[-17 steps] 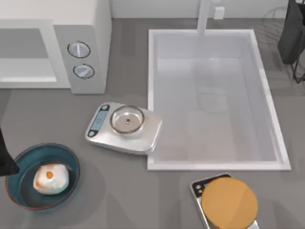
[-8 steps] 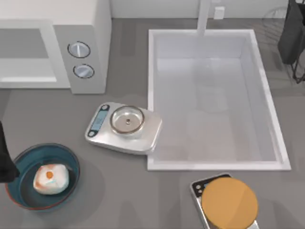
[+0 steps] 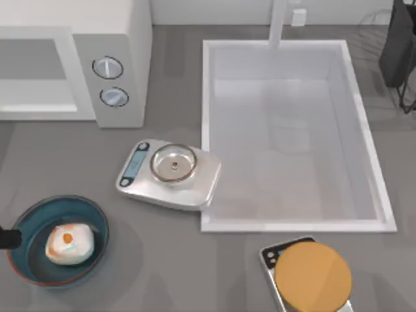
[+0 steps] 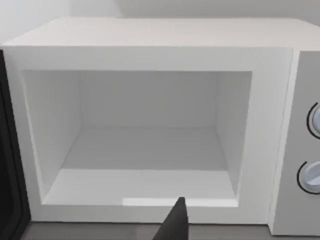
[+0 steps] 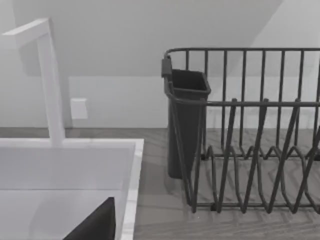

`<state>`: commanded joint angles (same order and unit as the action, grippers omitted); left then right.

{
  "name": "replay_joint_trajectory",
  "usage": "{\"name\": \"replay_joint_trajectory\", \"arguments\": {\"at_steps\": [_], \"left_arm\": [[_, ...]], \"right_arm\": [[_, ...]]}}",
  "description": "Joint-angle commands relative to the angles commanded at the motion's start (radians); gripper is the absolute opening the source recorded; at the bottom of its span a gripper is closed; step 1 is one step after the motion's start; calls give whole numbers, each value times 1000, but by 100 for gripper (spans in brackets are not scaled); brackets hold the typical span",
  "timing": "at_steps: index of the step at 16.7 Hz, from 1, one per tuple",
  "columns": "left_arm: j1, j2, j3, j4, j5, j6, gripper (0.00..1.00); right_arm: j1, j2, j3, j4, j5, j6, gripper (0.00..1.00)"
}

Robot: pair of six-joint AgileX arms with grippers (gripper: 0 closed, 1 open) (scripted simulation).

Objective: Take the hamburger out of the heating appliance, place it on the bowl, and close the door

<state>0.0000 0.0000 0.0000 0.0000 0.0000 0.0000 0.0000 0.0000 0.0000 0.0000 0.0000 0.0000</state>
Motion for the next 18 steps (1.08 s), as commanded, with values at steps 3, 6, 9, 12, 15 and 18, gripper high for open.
{"name": "replay_joint_trajectory", "arguments": {"at_steps": [3, 6, 9, 12, 15, 18], "left_arm": [[0, 0, 0, 0, 0, 0, 17], [0, 0, 0, 0, 0, 0, 0], [0, 0, 0, 0, 0, 0, 0], [0, 0, 0, 0, 0, 0, 0], [2, 4, 2, 3, 2, 0, 0], [36, 76, 27, 54, 36, 1, 0]], "right_arm": [[0, 0, 0, 0, 0, 0, 100], [0, 0, 0, 0, 0, 0, 100], [0, 0, 0, 0, 0, 0, 100], [0, 0, 0, 0, 0, 0, 100], [0, 0, 0, 0, 0, 0, 100], [0, 0, 0, 0, 0, 0, 100]]}}
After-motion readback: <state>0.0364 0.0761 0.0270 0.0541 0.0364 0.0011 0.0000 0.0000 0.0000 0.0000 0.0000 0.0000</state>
